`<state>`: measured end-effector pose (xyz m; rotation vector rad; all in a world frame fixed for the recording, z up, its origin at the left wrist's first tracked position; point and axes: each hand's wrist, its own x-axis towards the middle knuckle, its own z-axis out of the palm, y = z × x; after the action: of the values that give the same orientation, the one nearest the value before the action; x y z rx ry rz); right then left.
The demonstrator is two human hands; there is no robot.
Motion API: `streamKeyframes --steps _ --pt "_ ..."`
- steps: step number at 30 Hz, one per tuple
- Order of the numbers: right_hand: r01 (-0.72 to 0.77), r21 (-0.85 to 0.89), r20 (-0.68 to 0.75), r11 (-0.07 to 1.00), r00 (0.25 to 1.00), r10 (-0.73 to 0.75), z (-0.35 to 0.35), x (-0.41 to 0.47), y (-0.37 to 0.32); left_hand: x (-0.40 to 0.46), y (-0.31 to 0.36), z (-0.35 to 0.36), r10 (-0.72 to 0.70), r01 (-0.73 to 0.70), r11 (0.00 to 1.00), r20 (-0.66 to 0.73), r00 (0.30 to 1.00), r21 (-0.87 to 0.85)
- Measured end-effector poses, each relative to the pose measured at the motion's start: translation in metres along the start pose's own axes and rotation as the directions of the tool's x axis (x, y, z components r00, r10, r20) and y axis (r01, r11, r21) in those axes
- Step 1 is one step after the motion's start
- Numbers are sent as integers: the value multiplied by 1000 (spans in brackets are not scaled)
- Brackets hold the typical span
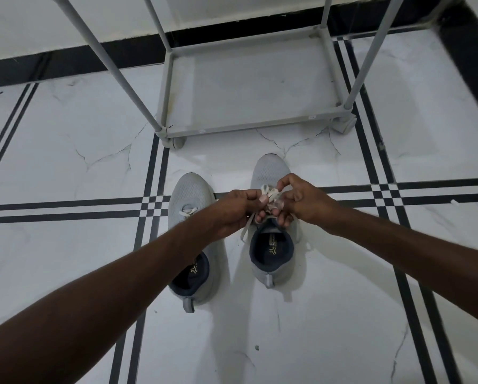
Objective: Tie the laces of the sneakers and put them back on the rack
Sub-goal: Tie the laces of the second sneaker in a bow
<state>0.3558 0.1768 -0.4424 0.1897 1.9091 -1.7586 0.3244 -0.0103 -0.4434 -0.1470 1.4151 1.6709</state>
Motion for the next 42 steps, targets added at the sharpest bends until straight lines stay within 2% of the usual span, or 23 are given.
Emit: streamKeyframes --steps 3,5,6,7,9,11,13,14,17,20,22,23,25,27,28,30,33,35,39,42 --pt "-34 15 26 999 999 33 -6 3 1 -3 1 0 26 -29 997 35 999 73" --pt "-70 4 24 998 997 70 -5 8 3 -4 6 2 76 -87 958 51 996 274" --pt "-100 10 12 995 995 100 -4 10 4 -5 11 3 114 -127 907 57 992 402" --pt "-129 19 -2 991 992 129 -3 11 4 -5 15 3 156 -162 833 56 986 528" --pt "-174 28 -12 984 985 174 -2 11 4 -5 20 3 270 -214 619 51 961 755" --pt "-197 26 12 980 980 197 -3 8 4 -5 15 7 413 -243 407 60 909 881" --pt "-209 21 63 978 976 207 -2 6 5 -5 4 14 552 -255 260 73 831 931" --pt "-211 10 92 977 974 209 -2 6 5 -5 -1 18 602 -250 218 72 795 943" --pt "-184 -51 118 982 975 189 -5 5 2 -4 -9 24 680 -211 173 38 732 962" --pt "-83 -145 39 986 995 90 -9 0 -5 -4 -15 23 727 -161 112 30 686 981" --pt "4 -318 -59 948 998 -24 -11 -4 -5 -6 -16 20 772 -88 33 30 635 996" --pt "49 -422 -93 905 991 -97 -11 -5 -3 -6 -16 16 779 -59 33 11 627 998" --pt "88 -594 -126 800 972 -200 -16 -5 5 -8 -16 5 752 -60 81 -22 659 995" --pt "73 -726 -128 683 962 -239 -22 -5 15 -12 -21 -5 676 -107 147 -21 737 983" --pt "75 -800 -101 595 961 -257 -24 -4 19 -15 -25 -9 642 -130 146 6 767 981" --pt "116 -893 -12 436 960 -281 -26 -2 27 -18 -31 -14 599 -131 67 65 798 989" --pt "198 -925 80 323 935 -345 -24 -3 27 -17 -31 -18 551 -68 -150 141 822 986" --pt "247 -939 137 238 906 -400 -26 -6 29 -20 -28 -20 531 -54 -253 185 827 966" --pt "214 -976 184 48 918 -352 -37 -11 45 -32 -30 -34 466 -93 -257 207 860 962" --pt "242 -970 223 10 906 -360 -43 -11 54 -39 -32 -43 433 -90 -222 181 883 971"
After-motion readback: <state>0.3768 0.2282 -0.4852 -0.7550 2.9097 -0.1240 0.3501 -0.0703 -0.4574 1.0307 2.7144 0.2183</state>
